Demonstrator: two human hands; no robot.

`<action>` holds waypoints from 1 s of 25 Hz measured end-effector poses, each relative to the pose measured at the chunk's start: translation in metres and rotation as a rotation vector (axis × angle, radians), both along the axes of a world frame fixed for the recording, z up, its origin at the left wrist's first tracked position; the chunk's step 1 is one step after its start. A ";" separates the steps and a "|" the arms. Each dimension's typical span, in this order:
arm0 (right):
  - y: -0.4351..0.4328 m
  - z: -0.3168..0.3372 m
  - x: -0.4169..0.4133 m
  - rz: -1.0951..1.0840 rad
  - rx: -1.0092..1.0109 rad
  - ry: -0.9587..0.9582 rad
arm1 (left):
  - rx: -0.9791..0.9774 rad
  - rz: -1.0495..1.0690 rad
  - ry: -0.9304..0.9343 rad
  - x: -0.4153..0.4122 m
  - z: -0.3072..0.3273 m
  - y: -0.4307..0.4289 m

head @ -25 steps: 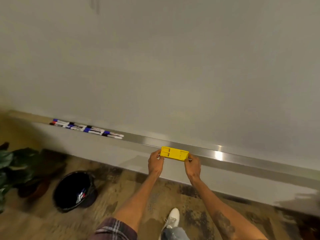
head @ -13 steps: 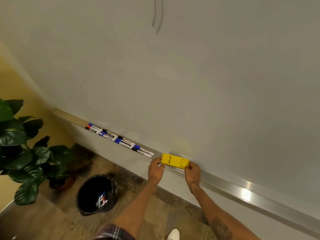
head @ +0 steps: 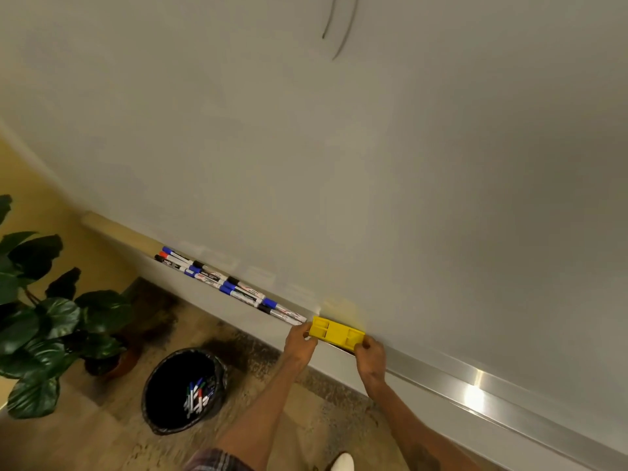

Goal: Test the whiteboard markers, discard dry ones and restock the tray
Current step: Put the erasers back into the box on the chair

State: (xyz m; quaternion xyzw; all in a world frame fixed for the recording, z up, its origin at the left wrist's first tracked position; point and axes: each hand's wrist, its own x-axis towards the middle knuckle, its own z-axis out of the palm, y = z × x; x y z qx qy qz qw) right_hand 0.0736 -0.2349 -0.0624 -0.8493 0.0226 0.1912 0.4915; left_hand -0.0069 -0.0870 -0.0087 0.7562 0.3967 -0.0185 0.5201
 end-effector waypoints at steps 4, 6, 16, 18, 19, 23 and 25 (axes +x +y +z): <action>0.006 0.003 -0.006 0.013 0.009 -0.020 | -0.002 0.014 0.004 0.003 -0.003 0.003; 0.009 0.003 -0.006 0.011 0.005 -0.026 | 0.000 -0.005 0.012 0.004 -0.003 0.007; 0.029 0.011 -0.012 0.055 -0.004 -0.013 | 0.018 -0.092 0.112 -0.012 -0.015 0.029; 0.032 0.013 -0.014 0.055 0.007 -0.021 | 0.027 -0.126 0.130 -0.015 -0.016 0.033; 0.033 0.015 -0.015 0.060 0.016 -0.034 | 0.039 -0.146 0.143 -0.017 -0.017 0.034; 0.032 0.025 -0.024 0.095 -0.025 -0.089 | 0.070 -0.220 0.147 -0.022 -0.016 0.038; 0.030 0.029 -0.030 0.114 -0.036 -0.145 | 0.070 -0.234 0.124 -0.023 -0.013 0.037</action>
